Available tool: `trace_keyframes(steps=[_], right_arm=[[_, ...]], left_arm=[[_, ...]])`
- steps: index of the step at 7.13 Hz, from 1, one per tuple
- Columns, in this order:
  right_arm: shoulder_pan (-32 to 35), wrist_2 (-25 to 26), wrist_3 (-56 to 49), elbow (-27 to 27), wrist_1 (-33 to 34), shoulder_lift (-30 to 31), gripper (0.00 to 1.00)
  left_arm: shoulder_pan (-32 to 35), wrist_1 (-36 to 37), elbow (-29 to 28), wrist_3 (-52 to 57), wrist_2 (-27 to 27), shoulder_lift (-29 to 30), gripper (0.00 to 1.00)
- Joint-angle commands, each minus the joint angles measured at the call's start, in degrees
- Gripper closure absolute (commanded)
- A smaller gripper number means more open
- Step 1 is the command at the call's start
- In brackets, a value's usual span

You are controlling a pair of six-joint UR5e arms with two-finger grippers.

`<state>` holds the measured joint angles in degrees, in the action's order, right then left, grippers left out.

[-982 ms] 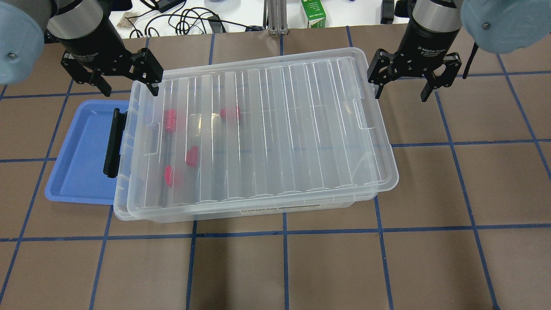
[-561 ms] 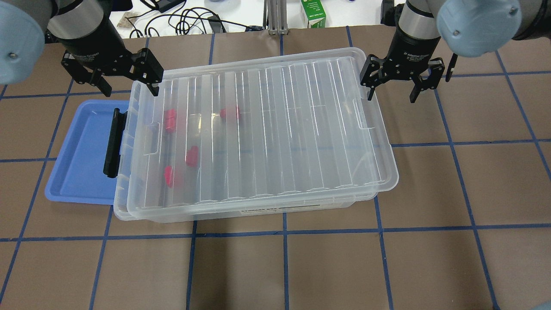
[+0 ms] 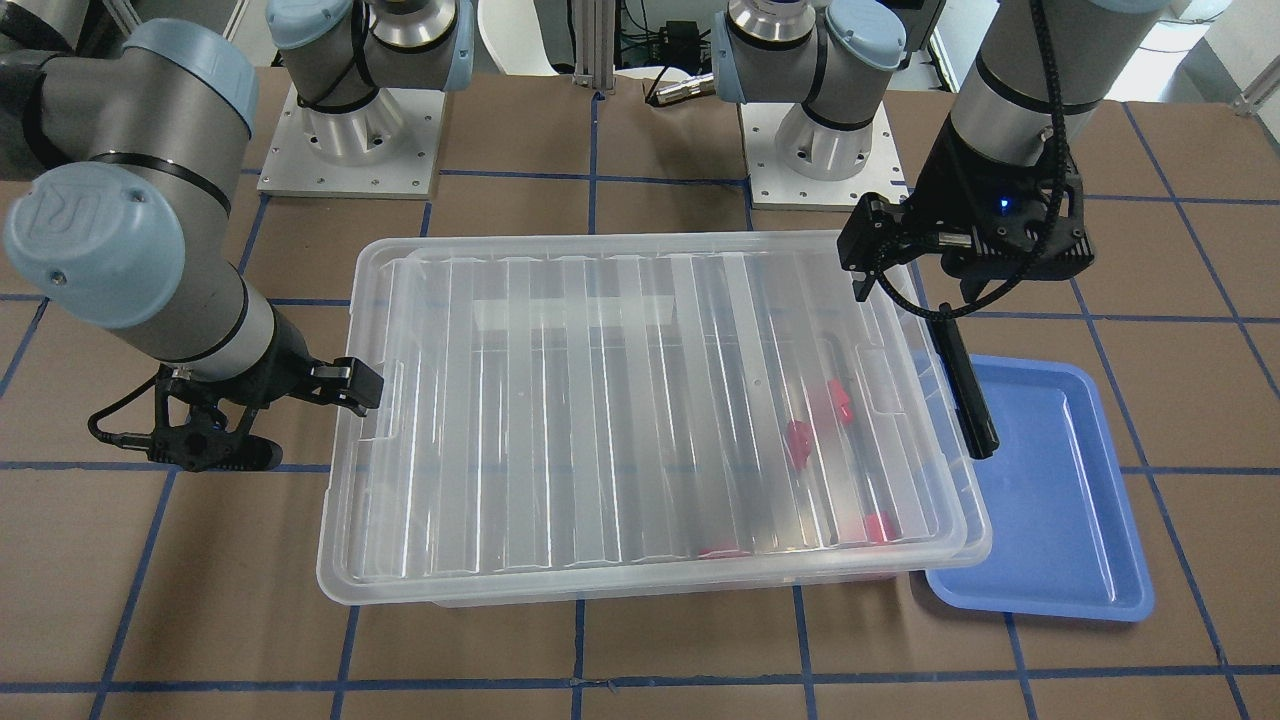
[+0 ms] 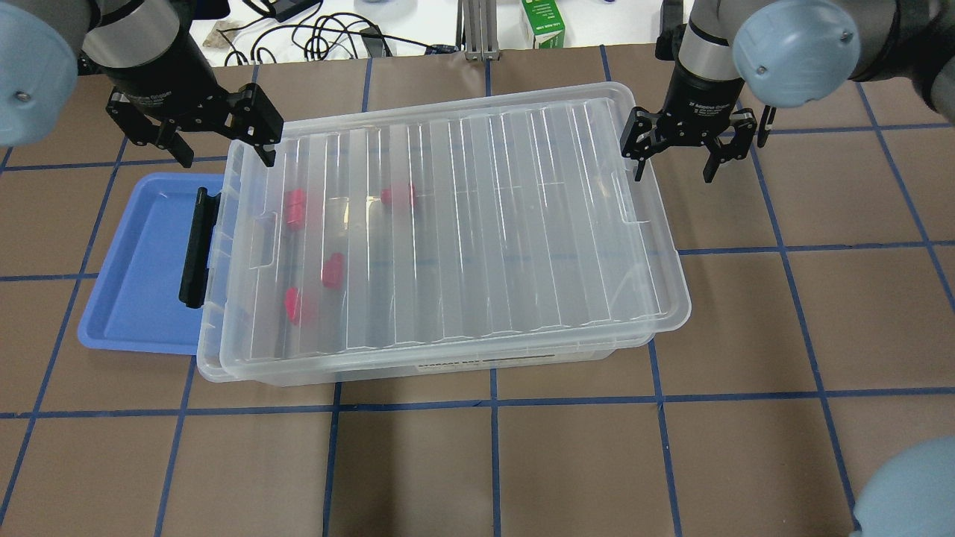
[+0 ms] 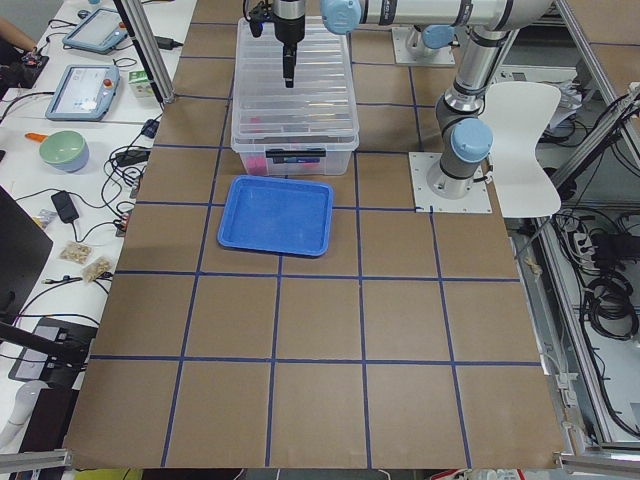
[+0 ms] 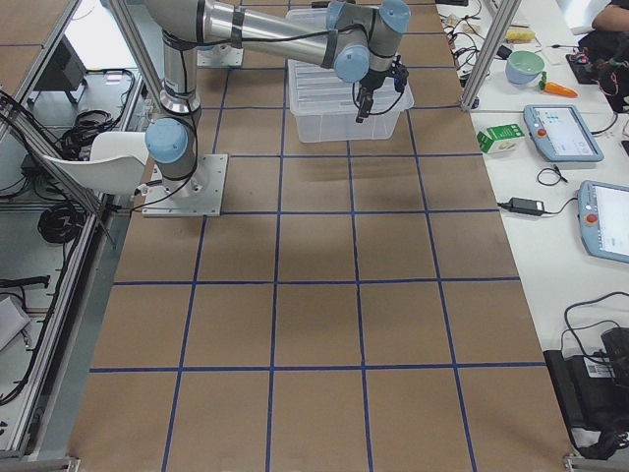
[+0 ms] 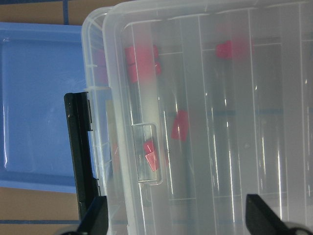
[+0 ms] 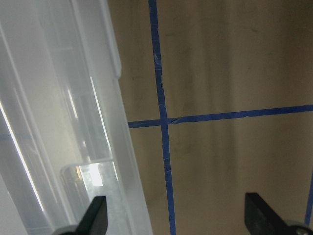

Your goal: Place red block in blue tray from box

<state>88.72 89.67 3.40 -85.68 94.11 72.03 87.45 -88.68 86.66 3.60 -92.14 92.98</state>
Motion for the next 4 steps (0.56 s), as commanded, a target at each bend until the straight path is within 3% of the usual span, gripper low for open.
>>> trace_keyframes(steps=[1,4], right_arm=[[-0.1,0.2,-0.6,0.0,0.5,-1.0,0.0],[-0.3,0.6,-0.7,0.1,0.5,-1.9,0.0]], left_arm=[[0.0,0.0,0.0,0.0,0.0,0.0,0.0],[0.0,0.0,0.0,0.0,-0.1,-0.1,0.0]])
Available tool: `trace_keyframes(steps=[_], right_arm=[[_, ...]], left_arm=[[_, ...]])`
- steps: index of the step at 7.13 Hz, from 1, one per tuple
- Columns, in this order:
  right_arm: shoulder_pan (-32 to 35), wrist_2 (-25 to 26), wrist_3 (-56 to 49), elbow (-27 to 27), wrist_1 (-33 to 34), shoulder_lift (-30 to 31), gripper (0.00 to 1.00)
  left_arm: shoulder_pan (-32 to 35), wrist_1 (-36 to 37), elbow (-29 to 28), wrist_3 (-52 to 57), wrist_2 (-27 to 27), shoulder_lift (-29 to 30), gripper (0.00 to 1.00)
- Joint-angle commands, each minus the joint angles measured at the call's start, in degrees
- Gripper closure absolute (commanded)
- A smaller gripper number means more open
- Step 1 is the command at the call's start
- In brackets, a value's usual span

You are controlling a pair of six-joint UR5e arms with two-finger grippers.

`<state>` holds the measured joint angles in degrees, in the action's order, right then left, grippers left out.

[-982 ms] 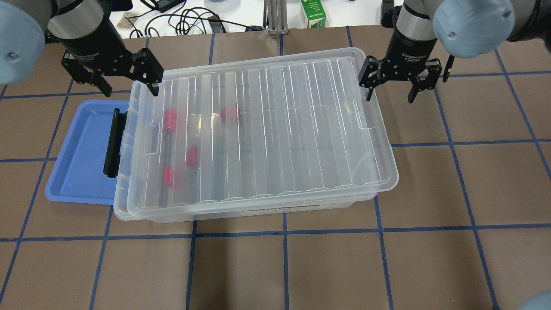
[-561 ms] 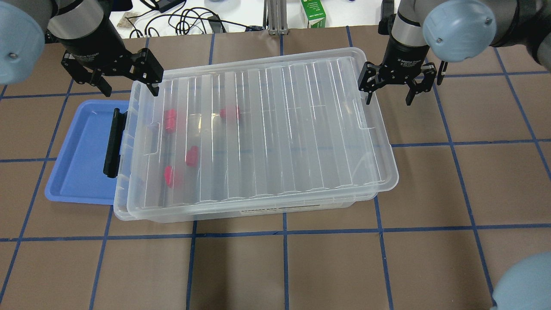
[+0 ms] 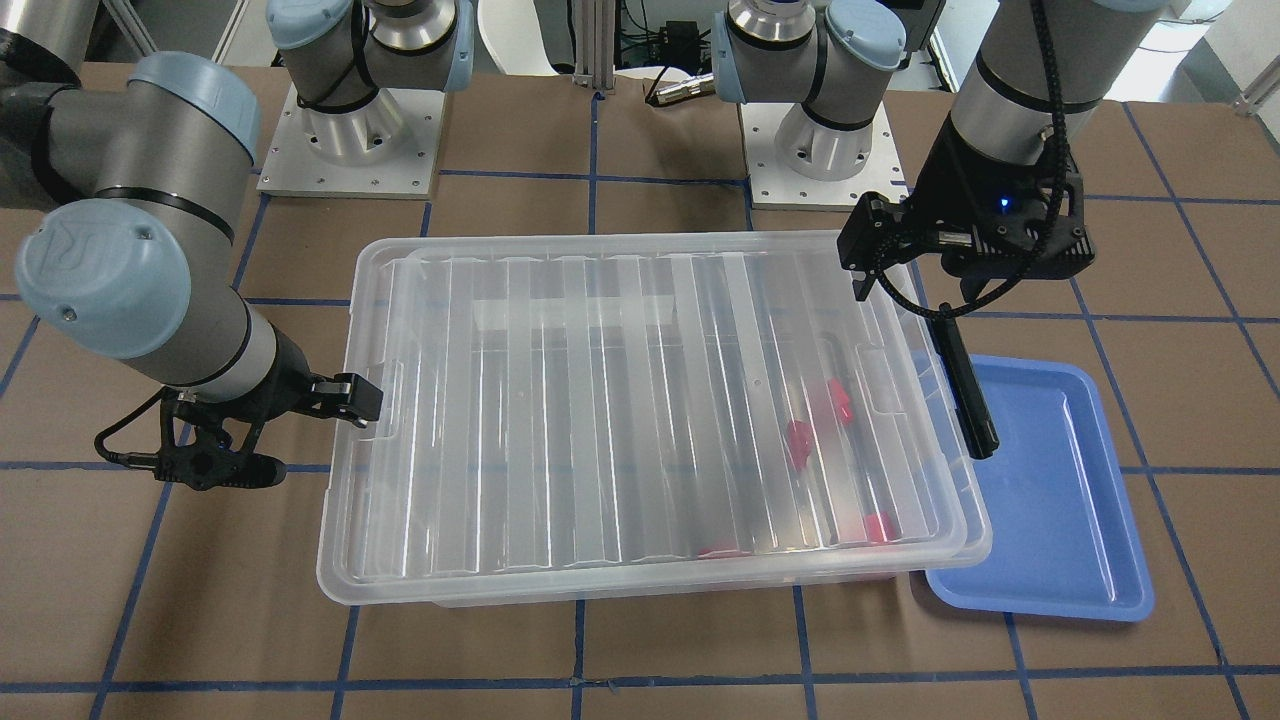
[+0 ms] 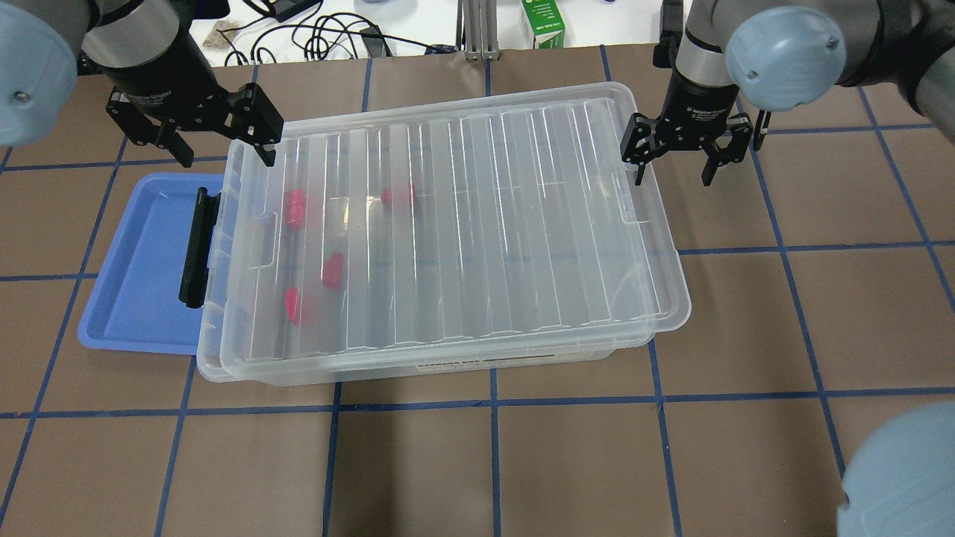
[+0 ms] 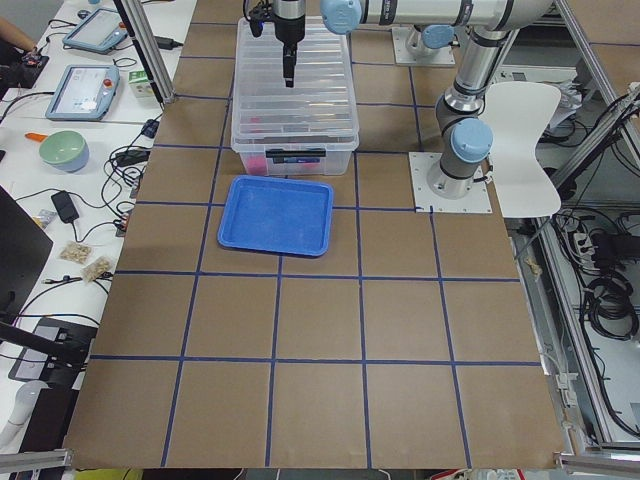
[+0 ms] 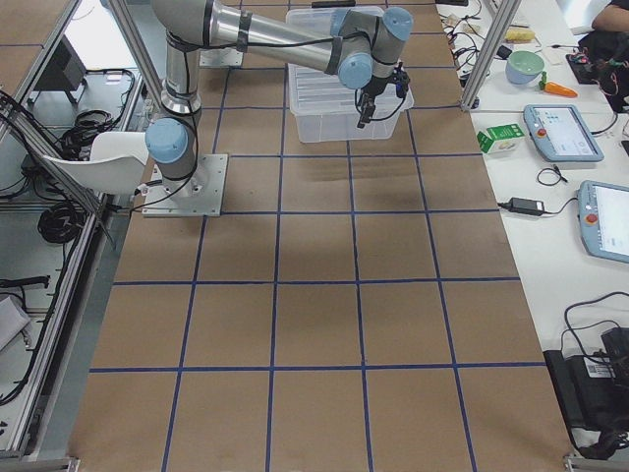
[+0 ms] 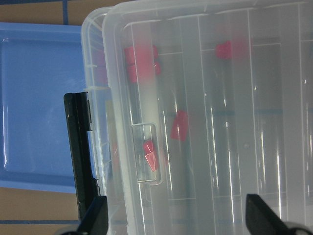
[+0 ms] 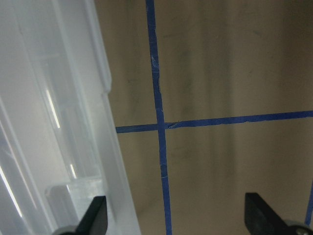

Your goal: Place red block in blue tray from box

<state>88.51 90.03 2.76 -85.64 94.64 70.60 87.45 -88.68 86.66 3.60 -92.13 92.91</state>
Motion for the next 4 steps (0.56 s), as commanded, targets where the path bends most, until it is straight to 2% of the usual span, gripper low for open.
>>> trace_keyframes(steps=[1,4], right_arm=[[-0.1,2.8,-0.7,0.2,0.1,-0.5,0.0],[-0.5,3.1,-1.4,0.6,0.1,-0.8,0.0]], left_arm=[[0.0,0.0,0.0,0.0,0.0,0.0,0.0],[0.0,0.0,0.0,0.0,-0.1,0.0,0.0]])
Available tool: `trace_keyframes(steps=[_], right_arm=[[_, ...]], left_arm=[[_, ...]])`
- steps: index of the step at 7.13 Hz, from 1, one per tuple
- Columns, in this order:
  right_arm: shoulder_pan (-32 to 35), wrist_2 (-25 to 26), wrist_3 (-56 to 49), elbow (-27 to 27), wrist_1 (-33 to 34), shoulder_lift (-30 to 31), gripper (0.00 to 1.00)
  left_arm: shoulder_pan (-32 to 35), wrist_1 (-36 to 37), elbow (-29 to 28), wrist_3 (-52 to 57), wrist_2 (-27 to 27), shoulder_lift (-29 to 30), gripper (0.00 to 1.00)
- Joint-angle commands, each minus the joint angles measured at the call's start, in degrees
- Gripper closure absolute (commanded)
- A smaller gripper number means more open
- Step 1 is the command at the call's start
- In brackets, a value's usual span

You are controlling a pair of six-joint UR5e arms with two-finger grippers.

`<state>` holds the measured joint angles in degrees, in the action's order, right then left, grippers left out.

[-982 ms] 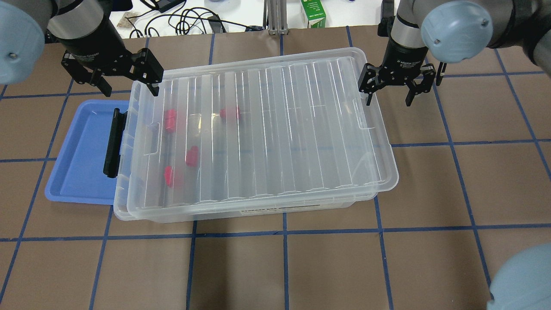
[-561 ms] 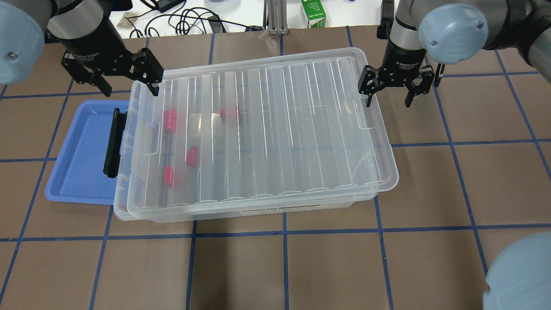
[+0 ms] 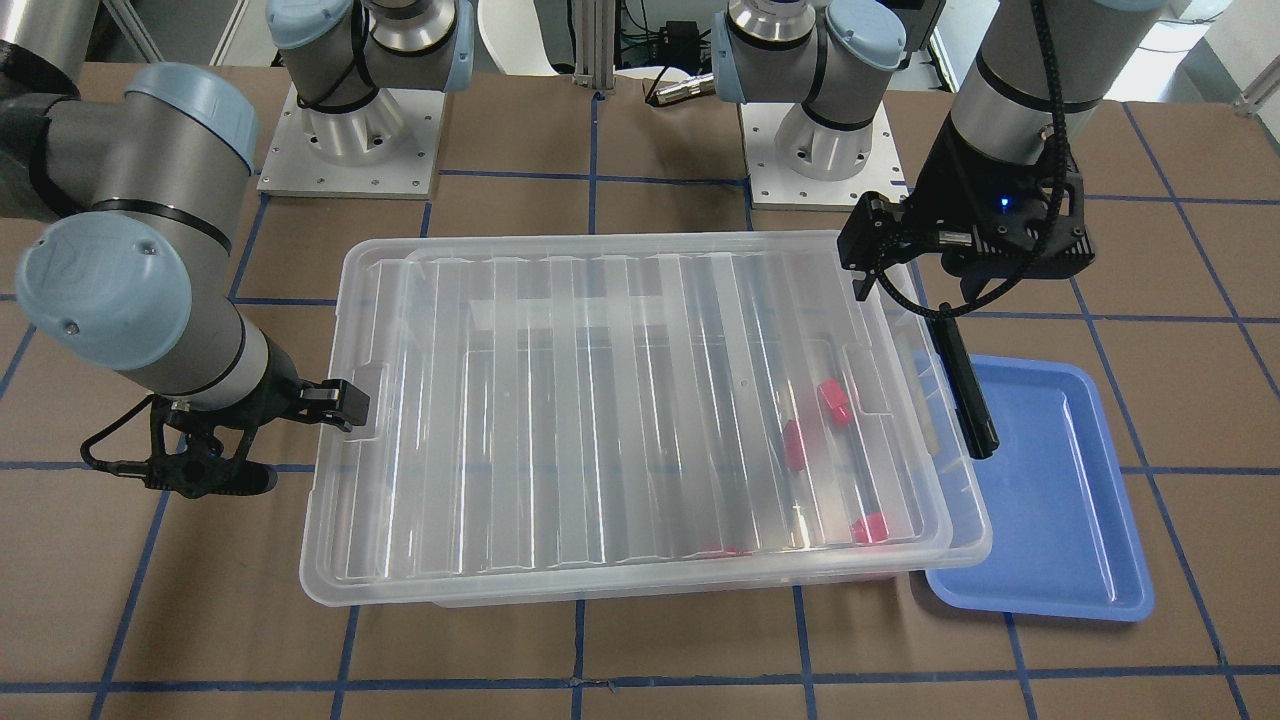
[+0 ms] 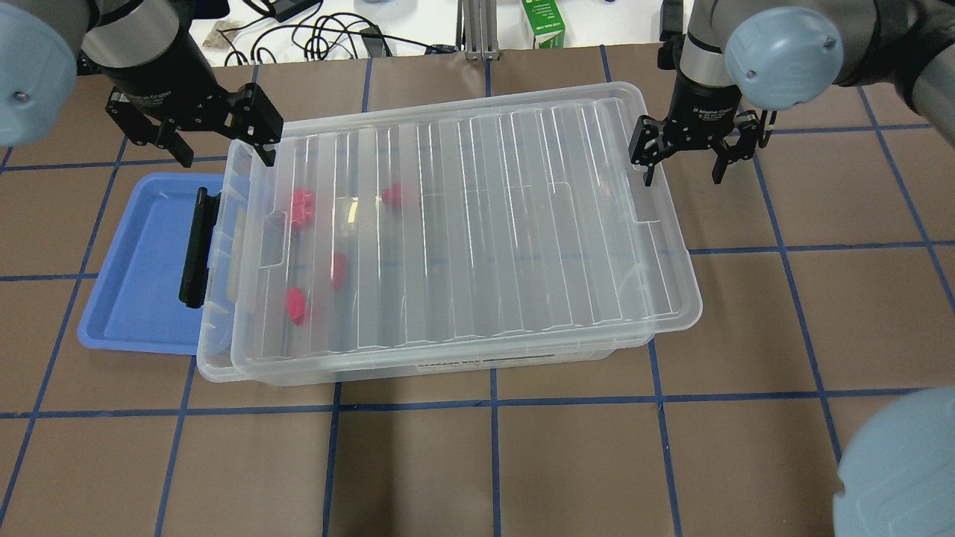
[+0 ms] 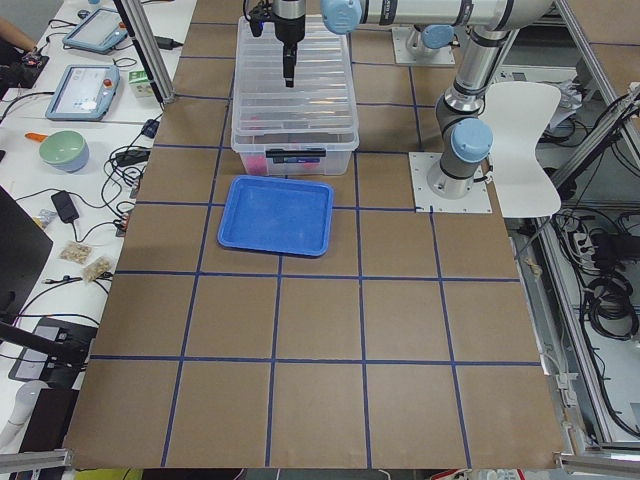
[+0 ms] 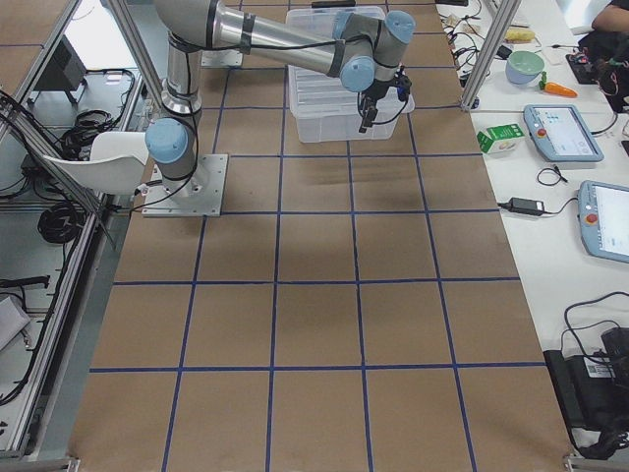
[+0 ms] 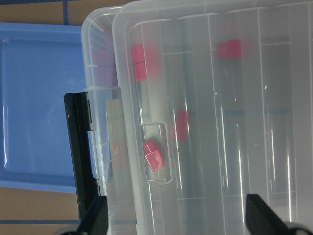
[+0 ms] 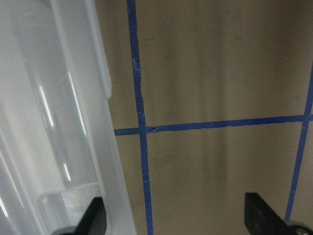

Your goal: Place red block in blue tray from box

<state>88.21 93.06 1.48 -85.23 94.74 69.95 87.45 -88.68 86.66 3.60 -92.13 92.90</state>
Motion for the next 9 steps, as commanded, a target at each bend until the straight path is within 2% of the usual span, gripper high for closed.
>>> trace_keyframes(steps=[1,9], right_arm=[[-1.2,0.1,-0.2,0.2,0.0,-0.2,0.0],[-8.4,1.5,-9.6,0.6,0.0,0.0,0.0]], left_arm=[[0.0,0.0,0.0,0.0,0.0,-0.1,0.0],[0.0,0.1,0.0,0.0,0.0,0.1,0.0]])
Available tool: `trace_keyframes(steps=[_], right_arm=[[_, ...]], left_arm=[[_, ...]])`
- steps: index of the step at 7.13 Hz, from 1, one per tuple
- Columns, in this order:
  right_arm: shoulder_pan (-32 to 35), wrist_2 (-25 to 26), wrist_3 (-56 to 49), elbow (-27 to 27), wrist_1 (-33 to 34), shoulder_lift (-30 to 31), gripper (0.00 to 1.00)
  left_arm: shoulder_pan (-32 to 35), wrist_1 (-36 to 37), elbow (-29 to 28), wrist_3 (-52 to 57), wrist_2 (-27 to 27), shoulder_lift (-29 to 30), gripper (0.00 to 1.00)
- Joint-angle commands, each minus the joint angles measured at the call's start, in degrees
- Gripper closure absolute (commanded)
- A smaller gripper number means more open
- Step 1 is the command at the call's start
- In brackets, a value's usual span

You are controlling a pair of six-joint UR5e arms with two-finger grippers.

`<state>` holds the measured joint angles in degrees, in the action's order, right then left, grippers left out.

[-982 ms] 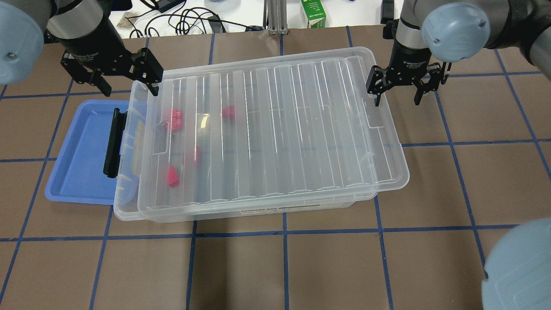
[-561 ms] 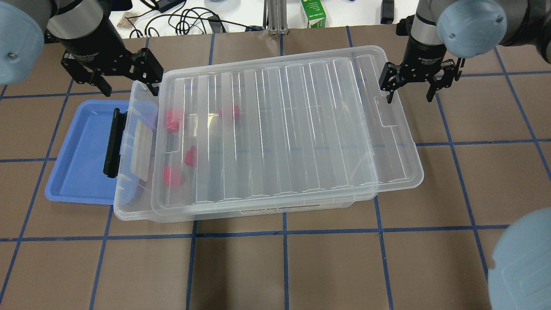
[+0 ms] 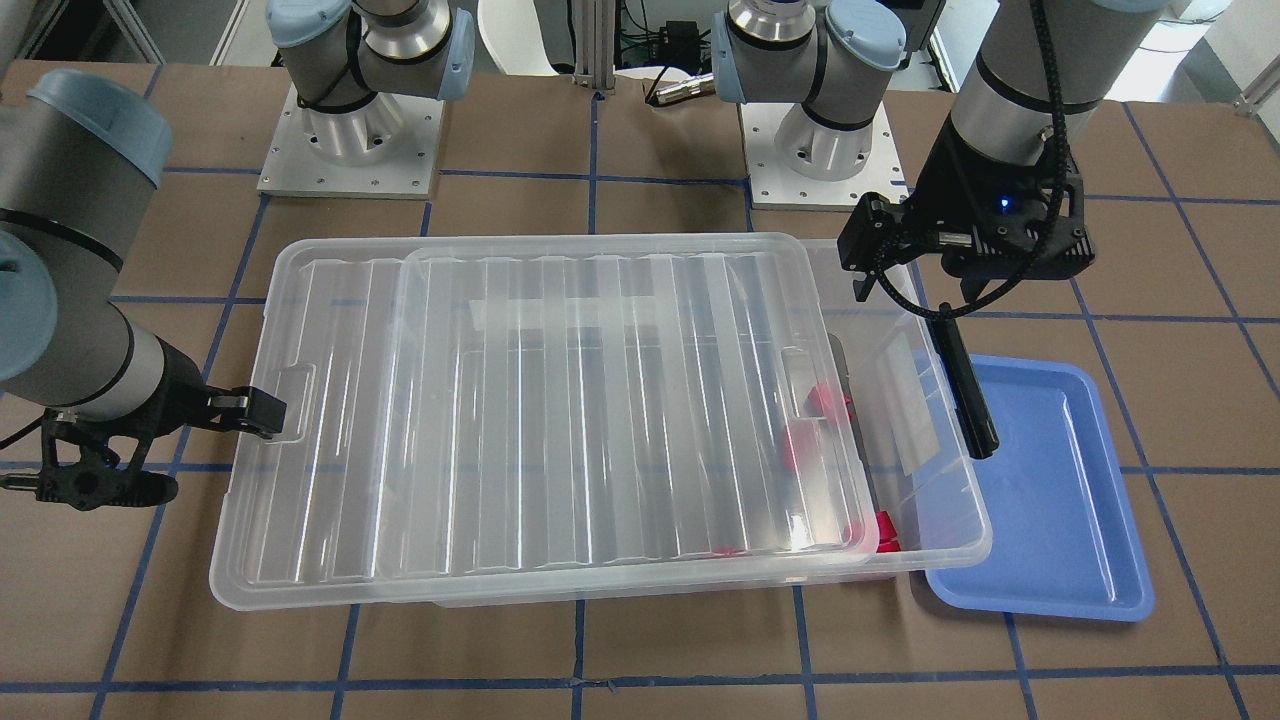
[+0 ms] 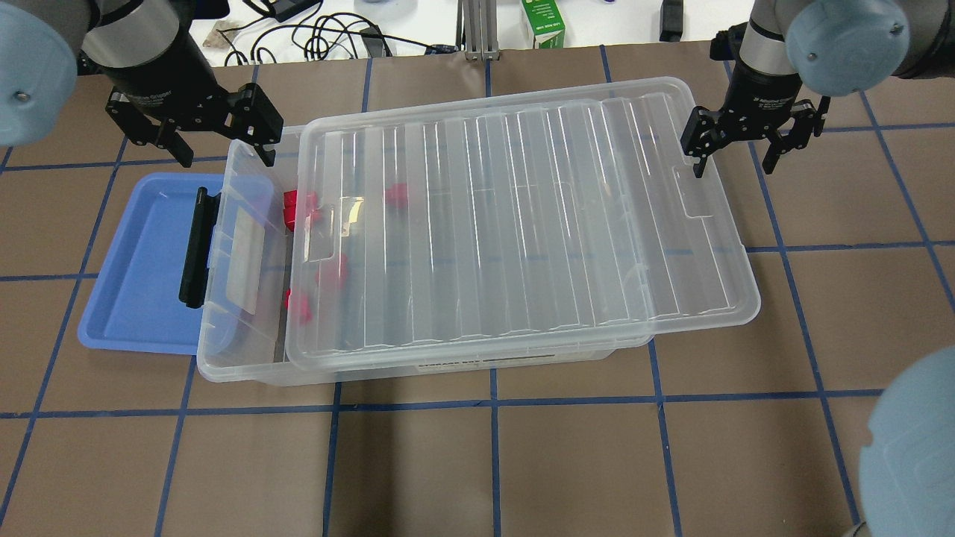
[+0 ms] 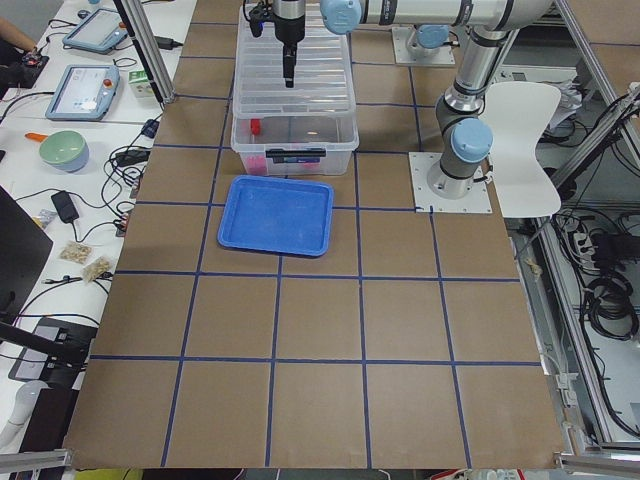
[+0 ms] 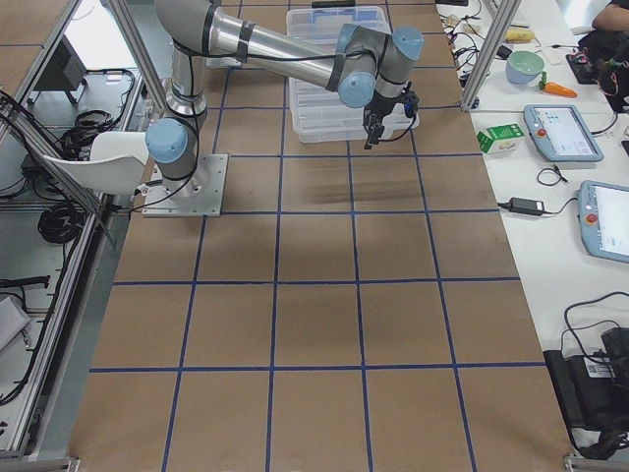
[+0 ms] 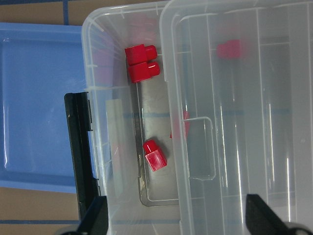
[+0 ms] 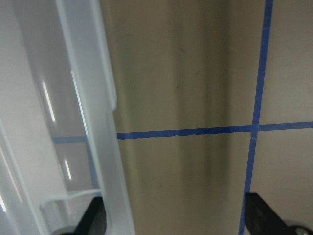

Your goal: Place red block in blue tray from box

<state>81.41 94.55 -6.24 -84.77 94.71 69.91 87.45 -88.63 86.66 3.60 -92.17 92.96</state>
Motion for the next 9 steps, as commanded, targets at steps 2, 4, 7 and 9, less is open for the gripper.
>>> trace_keyframes(steps=[2,4,7,9], right_arm=[[-2.8,1.6,-4.1,0.2,0.0,0.0,0.0],[-4.2,2.0,-5.1,0.2,0.0,-0.1,0.0],[-5.7,2.0,-7.3,0.5,0.0,-0.1,0.0],[-5.9,2.9,-8.2,0.7,0.0,0.0,0.0]], left_arm=[[0.0,0.0,0.0,0.0,0.1,-0.1,0.0],[0.0,0.0,0.0,0.0,0.1,0.0,0.0],[0.0,0.0,0.0,-0.1,0.1,0.0,0.0],[0.0,0.0,0.0,-0.1,0.1,0.0,0.0]])
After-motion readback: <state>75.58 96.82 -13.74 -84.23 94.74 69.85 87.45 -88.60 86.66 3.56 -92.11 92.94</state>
